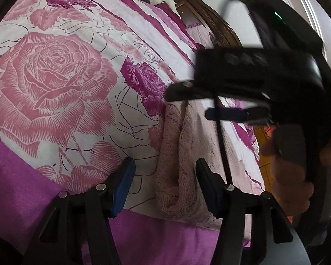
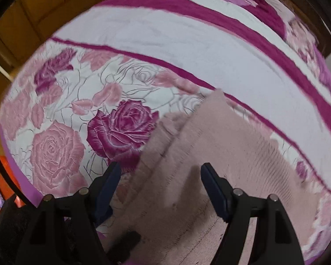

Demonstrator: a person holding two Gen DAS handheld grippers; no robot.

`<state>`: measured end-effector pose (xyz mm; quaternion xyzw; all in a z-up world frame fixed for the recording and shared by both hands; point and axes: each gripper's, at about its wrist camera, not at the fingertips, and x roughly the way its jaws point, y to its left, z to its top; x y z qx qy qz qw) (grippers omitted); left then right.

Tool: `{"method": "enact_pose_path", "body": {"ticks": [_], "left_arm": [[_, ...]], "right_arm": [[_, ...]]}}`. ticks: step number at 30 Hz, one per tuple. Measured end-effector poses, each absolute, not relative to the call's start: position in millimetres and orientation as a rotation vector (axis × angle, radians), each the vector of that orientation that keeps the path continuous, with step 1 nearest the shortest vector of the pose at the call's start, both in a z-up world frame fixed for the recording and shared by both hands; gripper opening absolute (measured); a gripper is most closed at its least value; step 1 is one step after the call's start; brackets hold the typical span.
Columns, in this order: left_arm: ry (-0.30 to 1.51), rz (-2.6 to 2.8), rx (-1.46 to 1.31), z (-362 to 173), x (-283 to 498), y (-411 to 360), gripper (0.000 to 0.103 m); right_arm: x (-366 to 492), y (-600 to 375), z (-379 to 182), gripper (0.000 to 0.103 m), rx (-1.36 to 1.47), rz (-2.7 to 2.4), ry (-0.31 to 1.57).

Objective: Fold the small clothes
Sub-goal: 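Grasp the folded edge with the left gripper while the right gripper grasps the cardigan body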

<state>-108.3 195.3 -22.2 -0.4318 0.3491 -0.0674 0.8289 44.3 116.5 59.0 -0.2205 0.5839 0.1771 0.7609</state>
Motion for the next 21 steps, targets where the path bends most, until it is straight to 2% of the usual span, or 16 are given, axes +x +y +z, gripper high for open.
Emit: {"method": "enact_pose_path", "body": {"ticks": [6, 11, 12, 14, 15, 16, 17, 18, 21], "left_arm": [[0.766, -0.197, -0.981, -26.0, -118.7, 203.1, 0.032], [0.784, -0.270, -1.134, -38.7, -128.6, 215.3, 0.031], [0.787, -0.288, -1.149, -40.5, -128.4, 215.9, 0.030], [0.794, -0.310, -1.161, -43.1, -127.6, 214.1, 0.029], [0.797, -0.324, -1.171, -45.1, -126.8, 212.8, 0.027], [0.799, -0.334, -1.179, -47.5, -125.8, 211.5, 0.026], [0.802, -0.329, -1.180, -50.8, -124.1, 210.6, 0.024], [0.799, -0.317, -1.185, -53.9, -122.6, 210.7, 0.016], [0.788, -0.299, -1.227, -64.4, -122.3, 211.9, 0.003]], "right_arm": [[42.7, 145.5, 27.8, 0.078, -0.688, 0.238, 1.344], [39.6, 145.2, 24.5, 0.077, -0.693, 0.150, 1.353], [38.5, 143.0, 23.6, 0.073, -0.699, 0.133, 1.356], [34.6, 144.0, 22.9, 0.053, -0.706, 0.120, 1.354], [33.9, 142.9, 22.7, 0.034, -0.702, 0.110, 1.342], [33.4, 139.0, 25.7, 0.023, -0.684, 0.104, 1.330], [33.2, 135.3, 28.3, 0.022, -0.663, 0.117, 1.327], [32.5, 134.2, 28.7, 0.021, -0.654, 0.129, 1.325], [33.2, 126.3, 33.7, 0.018, -0.598, 0.164, 1.318]]}}
